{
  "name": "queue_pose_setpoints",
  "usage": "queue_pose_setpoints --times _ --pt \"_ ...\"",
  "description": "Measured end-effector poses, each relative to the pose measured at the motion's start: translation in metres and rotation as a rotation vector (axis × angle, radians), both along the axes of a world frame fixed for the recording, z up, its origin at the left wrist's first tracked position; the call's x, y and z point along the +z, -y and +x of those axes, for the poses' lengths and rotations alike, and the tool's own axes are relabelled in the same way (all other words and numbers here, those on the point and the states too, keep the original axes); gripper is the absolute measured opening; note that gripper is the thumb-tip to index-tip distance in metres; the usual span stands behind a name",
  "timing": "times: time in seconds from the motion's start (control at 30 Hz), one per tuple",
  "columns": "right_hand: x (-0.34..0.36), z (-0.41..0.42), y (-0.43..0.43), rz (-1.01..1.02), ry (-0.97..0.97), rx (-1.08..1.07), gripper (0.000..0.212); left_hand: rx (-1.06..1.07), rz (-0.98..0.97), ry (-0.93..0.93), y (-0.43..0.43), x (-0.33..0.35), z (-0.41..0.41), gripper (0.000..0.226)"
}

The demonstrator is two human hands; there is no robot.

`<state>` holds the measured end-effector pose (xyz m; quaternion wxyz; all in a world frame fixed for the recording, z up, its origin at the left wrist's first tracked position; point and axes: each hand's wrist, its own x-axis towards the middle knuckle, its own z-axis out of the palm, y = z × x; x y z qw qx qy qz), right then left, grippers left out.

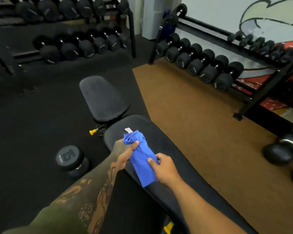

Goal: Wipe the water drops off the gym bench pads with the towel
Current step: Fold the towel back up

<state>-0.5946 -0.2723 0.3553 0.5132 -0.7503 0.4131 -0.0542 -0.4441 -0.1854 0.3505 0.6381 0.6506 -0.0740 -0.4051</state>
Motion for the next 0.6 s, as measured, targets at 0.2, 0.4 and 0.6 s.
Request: queue_pose_setpoints --times 0.2,0.4,0.6 --pt "-0.001 0.118 -0.048 0.03 0.027 0.071 0.027 0.157 -0.001 0.042 -0.061 0.002 0.103 0.021" --pt "-0.008 0.215 -0.093 0.039 0.01 0.135 0.028 0.235 -0.021 0.095 -0.119 -0.007 0.188 0.016" --pt "-0.032 0.286 -0.128 0.071 -0.01 0.23 0.027 0.317 0.01 0.083 -0.162 -0.028 0.247 0.021"
